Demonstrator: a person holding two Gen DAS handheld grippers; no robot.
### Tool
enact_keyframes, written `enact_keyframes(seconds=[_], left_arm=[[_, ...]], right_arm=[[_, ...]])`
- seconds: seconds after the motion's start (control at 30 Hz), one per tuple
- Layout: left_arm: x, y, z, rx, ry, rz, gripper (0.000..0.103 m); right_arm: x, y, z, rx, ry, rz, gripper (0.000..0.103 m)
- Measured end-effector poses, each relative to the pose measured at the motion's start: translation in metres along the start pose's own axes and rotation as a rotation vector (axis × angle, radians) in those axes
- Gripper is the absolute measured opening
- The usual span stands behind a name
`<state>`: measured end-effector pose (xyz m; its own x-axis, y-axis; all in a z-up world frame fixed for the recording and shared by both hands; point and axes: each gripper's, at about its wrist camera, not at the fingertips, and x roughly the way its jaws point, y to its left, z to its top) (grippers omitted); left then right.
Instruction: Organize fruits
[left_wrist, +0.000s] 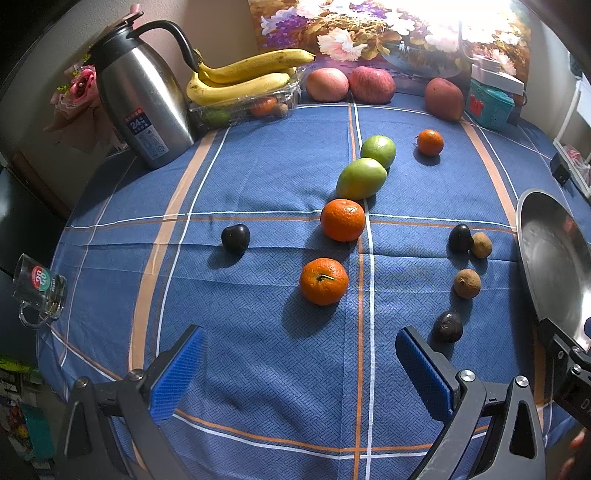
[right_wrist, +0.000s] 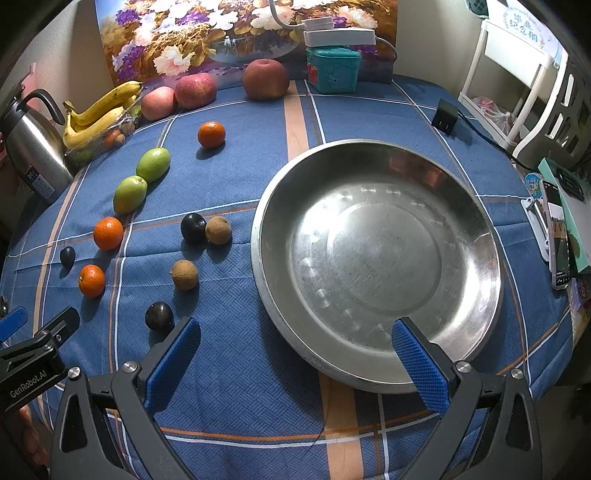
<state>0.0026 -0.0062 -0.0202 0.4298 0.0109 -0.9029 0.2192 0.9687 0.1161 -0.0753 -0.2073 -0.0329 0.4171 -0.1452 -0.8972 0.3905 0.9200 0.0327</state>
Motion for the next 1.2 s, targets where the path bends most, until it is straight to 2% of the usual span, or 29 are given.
enact_keyframes(seconds=[1.2], left_arm=[[0.0004,-0.0020,-0.0018,0.004,0.004,0.002,0.103]], right_arm=[[0.0027,0.0014,0.0005,-0.009,0.021,-0.004,0.103]])
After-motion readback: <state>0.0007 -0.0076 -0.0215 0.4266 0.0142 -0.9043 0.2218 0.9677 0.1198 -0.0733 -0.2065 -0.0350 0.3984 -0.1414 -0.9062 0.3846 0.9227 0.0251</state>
